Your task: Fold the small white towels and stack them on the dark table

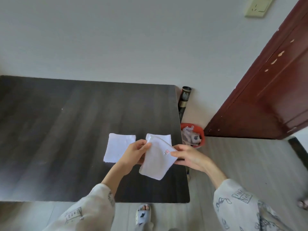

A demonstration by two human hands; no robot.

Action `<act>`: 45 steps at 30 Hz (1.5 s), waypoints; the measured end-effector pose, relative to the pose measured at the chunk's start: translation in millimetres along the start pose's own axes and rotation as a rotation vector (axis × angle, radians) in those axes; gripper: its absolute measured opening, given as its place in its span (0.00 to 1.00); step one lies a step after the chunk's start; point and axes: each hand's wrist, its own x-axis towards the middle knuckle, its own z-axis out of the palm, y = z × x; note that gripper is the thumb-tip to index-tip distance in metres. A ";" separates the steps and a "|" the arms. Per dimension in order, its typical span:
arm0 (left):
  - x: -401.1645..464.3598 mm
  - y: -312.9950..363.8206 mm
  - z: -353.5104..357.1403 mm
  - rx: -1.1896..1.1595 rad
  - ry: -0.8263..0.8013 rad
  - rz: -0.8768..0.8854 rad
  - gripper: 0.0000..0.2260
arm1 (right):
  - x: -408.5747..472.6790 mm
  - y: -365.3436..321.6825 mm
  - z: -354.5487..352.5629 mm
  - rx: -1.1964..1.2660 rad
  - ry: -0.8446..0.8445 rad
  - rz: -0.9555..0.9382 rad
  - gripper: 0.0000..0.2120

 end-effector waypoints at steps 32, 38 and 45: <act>155.3 -51.7 -15.9 0.374 -0.035 -0.359 0.09 | 156.2 7.8 -20.9 -0.328 0.488 0.154 0.11; 156.5 -53.5 -15.4 0.411 -0.015 -0.373 0.07 | 157.5 11.9 -18.5 -0.469 0.473 0.131 0.13; 151.2 -56.7 -12.6 0.427 0.089 -0.397 0.10 | 148.5 25.8 -16.2 -0.554 0.490 0.204 0.20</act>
